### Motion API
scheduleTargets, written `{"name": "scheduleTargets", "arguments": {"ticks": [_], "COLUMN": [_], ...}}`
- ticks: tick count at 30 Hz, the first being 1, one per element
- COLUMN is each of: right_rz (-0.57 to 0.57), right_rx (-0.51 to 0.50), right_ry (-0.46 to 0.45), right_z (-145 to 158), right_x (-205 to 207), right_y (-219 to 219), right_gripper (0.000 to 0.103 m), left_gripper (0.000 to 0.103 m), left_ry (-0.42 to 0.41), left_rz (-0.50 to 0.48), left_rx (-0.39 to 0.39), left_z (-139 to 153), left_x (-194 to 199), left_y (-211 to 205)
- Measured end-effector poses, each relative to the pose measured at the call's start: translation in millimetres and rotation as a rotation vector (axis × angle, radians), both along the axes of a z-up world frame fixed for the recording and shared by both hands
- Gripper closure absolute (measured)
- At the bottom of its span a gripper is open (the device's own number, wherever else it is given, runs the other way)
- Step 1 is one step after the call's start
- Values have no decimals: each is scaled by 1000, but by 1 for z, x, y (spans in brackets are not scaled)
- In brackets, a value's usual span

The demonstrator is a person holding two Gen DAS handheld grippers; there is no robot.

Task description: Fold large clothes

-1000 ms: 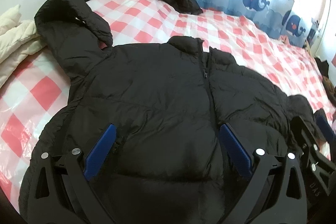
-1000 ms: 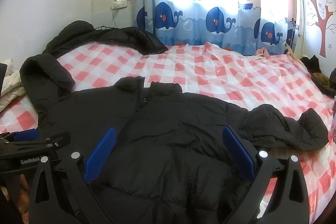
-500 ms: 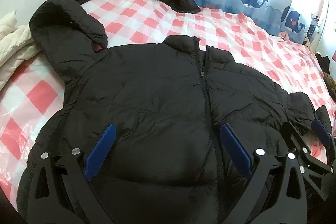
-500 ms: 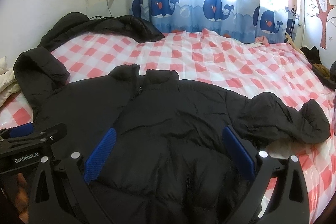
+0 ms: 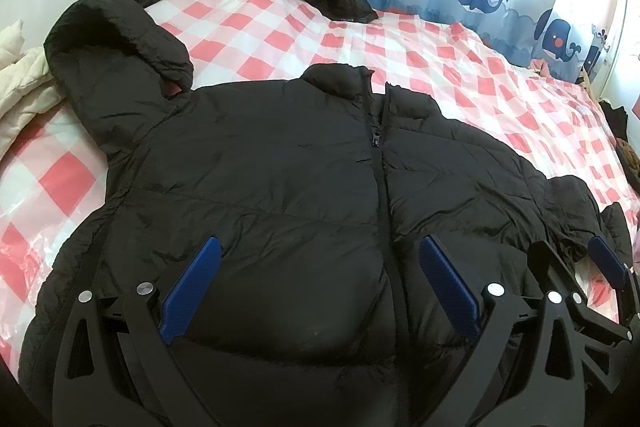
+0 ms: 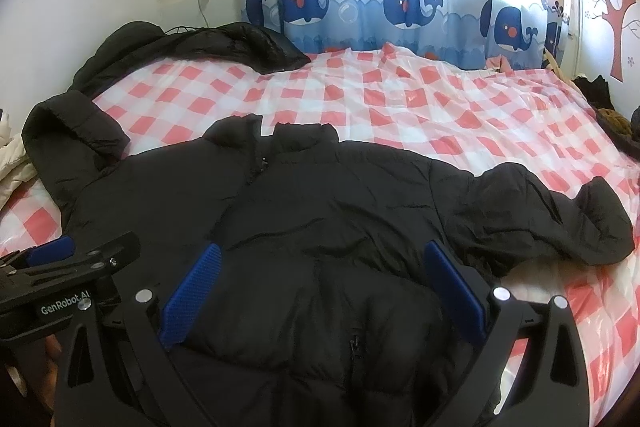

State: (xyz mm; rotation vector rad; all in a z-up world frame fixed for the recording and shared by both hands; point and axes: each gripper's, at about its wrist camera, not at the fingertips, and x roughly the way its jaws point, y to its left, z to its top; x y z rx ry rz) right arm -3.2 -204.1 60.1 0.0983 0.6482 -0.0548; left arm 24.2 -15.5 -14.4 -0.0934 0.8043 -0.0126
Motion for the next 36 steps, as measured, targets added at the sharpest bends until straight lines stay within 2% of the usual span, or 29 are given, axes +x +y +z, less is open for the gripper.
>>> {"name": "scheduleTargets", "arguments": {"ticks": [28, 32, 36], "right_rz": [29, 14, -118], "right_rx": [2, 24, 60], "right_ry": [28, 14, 25], "right_z": [0, 21, 34], "right_x": [3, -2, -15], "right_y": [-6, -37, -116], "right_gripper": [5, 5, 5], "left_gripper": [8, 7, 7], "left_ry": [2, 10, 29], "left_rz": [-9, -1, 1], "left_rx": [-11, -15, -34], "left_z": [-4, -5, -7], "left_x": [7, 7, 8], "left_y": [-8, -5, -2]}}
